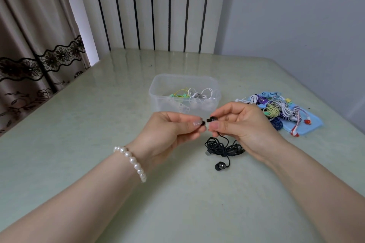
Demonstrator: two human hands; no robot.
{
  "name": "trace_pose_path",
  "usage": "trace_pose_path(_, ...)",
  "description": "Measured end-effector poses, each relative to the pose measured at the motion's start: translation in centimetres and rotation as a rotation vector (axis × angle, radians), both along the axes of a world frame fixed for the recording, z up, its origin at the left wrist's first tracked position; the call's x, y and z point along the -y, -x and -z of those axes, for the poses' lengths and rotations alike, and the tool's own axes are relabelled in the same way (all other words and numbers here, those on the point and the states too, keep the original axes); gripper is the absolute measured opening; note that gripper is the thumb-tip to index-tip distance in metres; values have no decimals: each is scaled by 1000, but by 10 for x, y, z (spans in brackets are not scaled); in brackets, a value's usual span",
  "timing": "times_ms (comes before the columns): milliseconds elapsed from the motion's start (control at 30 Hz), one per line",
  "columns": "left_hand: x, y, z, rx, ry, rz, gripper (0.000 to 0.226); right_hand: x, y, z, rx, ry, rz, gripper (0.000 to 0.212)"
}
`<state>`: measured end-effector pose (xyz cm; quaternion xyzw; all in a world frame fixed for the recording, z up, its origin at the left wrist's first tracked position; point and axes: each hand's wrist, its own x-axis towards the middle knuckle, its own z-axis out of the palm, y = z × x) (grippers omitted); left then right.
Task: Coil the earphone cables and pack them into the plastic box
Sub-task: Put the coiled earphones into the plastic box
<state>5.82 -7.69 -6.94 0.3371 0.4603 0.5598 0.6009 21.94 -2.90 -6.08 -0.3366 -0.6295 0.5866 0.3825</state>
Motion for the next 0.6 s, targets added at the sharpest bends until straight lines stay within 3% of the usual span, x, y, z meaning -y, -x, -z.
trace_pose_path(167, 2, -5, 1, 156, 51, 12, 17, 0, -1, 1, -8, 27, 9, 27)
trace_pose_path(400, 5, -7, 0, 160, 64, -4, 13, -3, -2, 2, -75, 117, 28, 22)
trace_pose_path(600, 5, -9, 4, 65, 29, 10, 16, 1, 0, 2, 32, -76, -2, 24)
